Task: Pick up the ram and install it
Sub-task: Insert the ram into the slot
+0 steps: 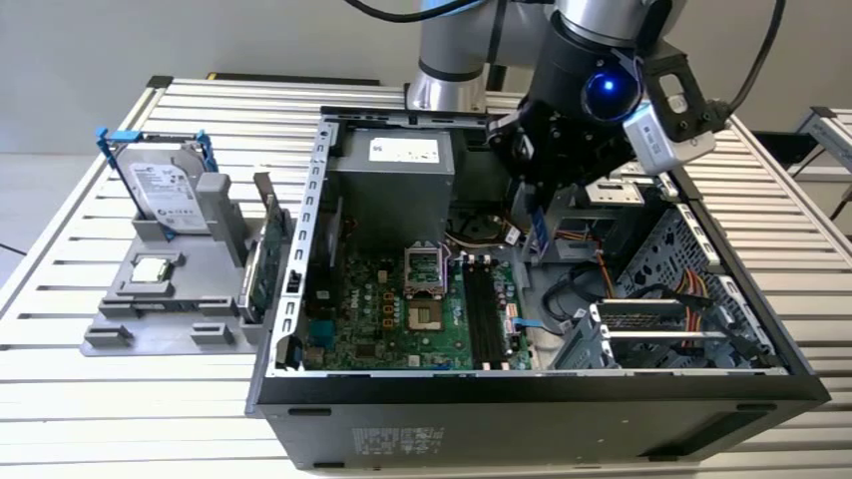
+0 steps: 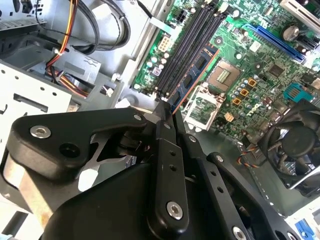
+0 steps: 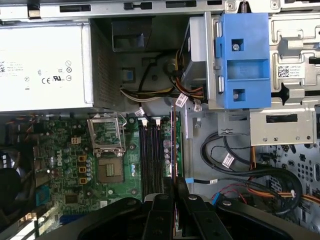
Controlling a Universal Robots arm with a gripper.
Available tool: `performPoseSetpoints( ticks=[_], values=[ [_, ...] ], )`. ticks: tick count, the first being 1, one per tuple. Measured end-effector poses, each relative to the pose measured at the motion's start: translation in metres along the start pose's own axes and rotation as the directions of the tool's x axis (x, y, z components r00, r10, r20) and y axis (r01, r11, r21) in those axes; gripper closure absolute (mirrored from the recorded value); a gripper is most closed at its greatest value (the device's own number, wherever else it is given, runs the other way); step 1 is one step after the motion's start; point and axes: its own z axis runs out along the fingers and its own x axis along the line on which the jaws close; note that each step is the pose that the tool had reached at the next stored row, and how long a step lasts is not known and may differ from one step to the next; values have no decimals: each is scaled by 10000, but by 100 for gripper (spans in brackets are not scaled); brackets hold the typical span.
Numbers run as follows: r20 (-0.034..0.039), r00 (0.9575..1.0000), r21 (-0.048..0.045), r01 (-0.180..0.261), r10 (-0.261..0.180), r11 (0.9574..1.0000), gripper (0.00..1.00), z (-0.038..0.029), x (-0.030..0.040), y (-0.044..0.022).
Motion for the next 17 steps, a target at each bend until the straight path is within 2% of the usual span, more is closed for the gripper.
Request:
performPoseSetpoints(
  ticks=[17],
  values=[
    [4, 10000, 62, 0, 0, 10000, 100, 69, 0, -3]
  ],
)
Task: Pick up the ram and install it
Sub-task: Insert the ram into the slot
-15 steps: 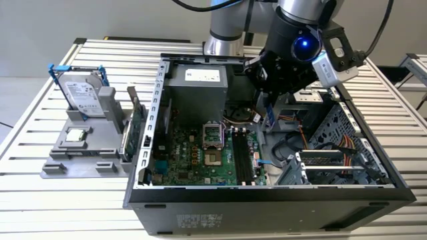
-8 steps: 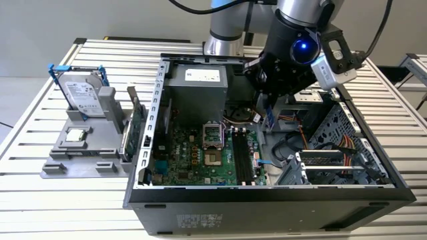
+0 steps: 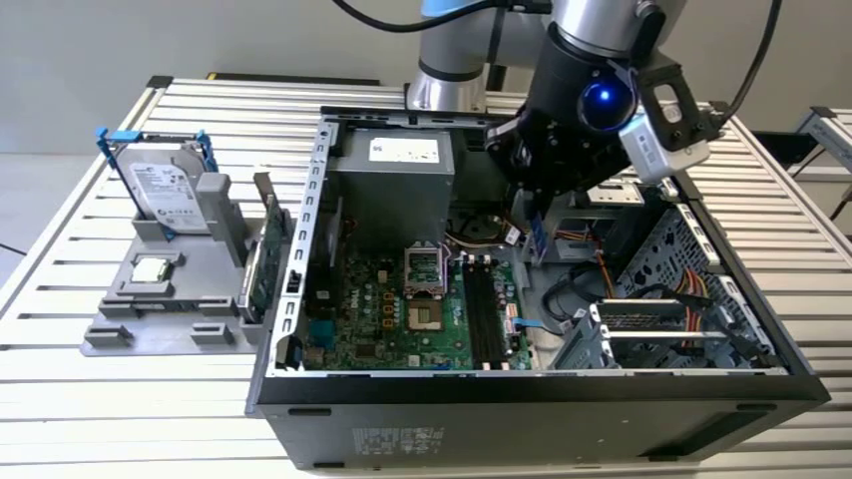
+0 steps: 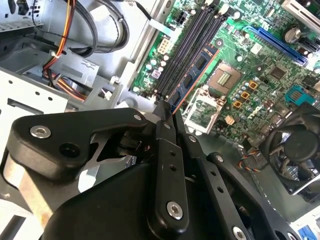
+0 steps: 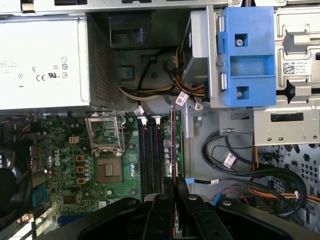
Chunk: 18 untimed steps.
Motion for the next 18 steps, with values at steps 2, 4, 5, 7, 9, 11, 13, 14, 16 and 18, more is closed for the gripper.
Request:
performPoseSetpoints(
  ticks=[2, 4, 5, 7, 9, 11, 13, 14, 16, 18],
  values=[
    [0, 10000, 10, 1, -1, 10000, 100, 6, 0, 0],
    [1, 10000, 20, -1, 1, 10000, 100, 13, 0, -1],
    [1, 10000, 25, -1, 1, 10000, 100, 16, 0, -1],
    [2, 10000, 34, 0, 0, 10000, 100, 24, 0, -1],
    [3, 10000, 45, 0, 0, 10000, 100, 31, 0, -1],
    [3, 10000, 56, 1, -1, 10000, 100, 38, 0, -1],
    [4, 10000, 67, 0, 0, 10000, 100, 46, 1, -2],
    [4, 10000, 73, 0, 0, 10000, 100, 49, 0, -2],
    [5, 10000, 86, 0, 0, 10000, 100, 57, 0, -2],
    [6, 10000, 98, 1, -1, 10000, 100, 65, 0, -2]
  ],
)
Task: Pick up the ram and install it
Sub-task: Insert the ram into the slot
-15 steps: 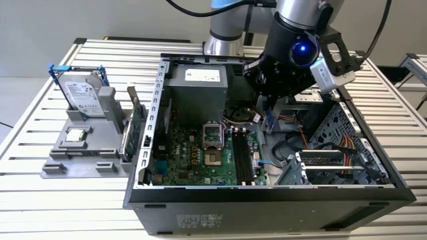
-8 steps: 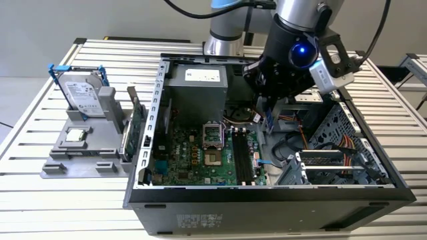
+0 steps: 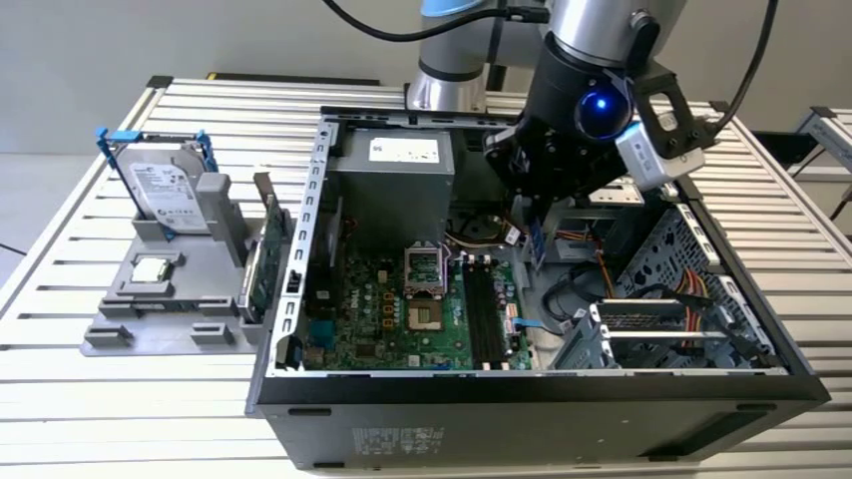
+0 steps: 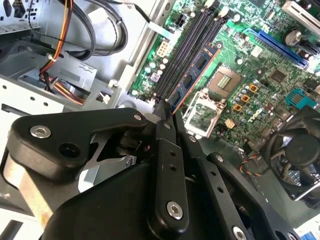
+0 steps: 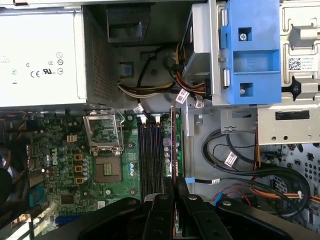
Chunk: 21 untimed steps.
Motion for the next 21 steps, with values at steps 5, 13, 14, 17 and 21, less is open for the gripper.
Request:
performPoseSetpoints(
  ticks=[5, 13, 14, 17, 21],
  values=[
    [2, 10000, 34, 0, 0, 10000, 100, 19, 0, -1],
    [7, 10000, 108, 0, 0, 9999, 100, 49, 0, -2],
    [7, 10000, 118, 0, 0, 9999, 100, 53, 0, -2],
    [9, 10000, 144, 1, -1, 9999, 100, 68, 0, -2],
    [11, 10000, 180, 1, -1, 9998, 100, 86, 0, -2]
  ],
)
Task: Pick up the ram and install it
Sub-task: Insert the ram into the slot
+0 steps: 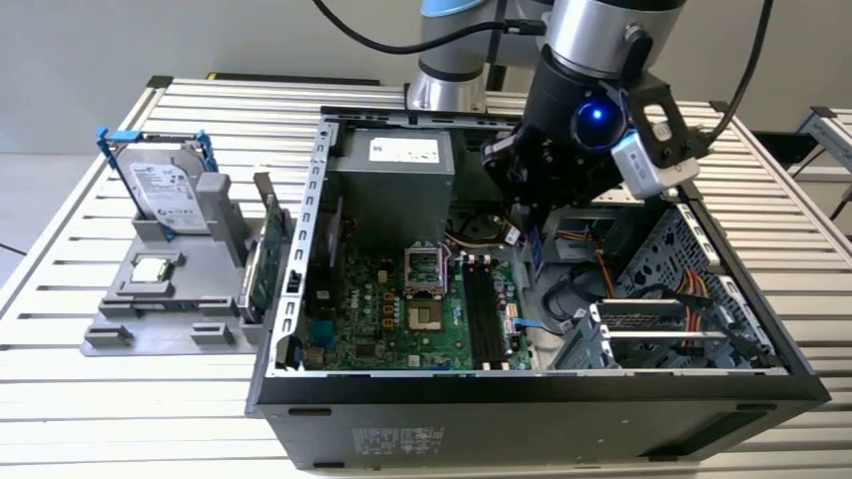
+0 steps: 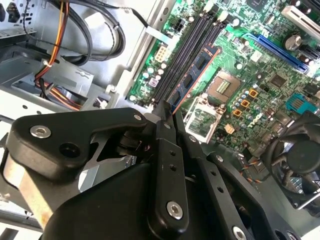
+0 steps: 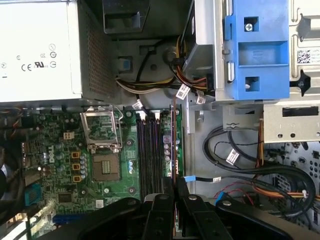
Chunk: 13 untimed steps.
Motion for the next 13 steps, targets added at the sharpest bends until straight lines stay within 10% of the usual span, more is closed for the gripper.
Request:
performPoseSetpoints(
  ticks=[13],
  values=[
    [8, 10000, 128, 1, -1, 9999, 100, 59, 0, 0]
  ],
)
